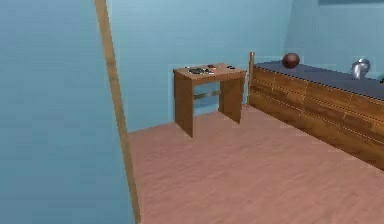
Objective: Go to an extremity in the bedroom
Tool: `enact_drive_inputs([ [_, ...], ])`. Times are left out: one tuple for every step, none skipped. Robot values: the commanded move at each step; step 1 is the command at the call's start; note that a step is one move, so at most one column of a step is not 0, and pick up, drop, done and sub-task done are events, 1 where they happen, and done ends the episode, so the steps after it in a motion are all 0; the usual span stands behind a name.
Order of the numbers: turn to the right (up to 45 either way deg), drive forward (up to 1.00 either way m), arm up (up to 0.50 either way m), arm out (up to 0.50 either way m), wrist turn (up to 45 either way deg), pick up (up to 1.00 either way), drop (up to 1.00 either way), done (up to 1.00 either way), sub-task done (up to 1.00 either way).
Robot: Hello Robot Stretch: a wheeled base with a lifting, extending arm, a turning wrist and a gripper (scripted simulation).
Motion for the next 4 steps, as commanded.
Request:
enact_drive_inputs([
  [0.0,0.45,0.00,0.00,0.0,0.00,0.00,0.00,0.00],
  [45.0,0.00,0.00,0.00,0.0,0.00,0.00,0.00,0.00],
  [15.0,0.00,0.00,0.00,0.0,0.00,0.00,0.00,0.00],
  [0.0,0.45,0.00,0.00,0.0,0.00,0.00,0.00,0.00],
])
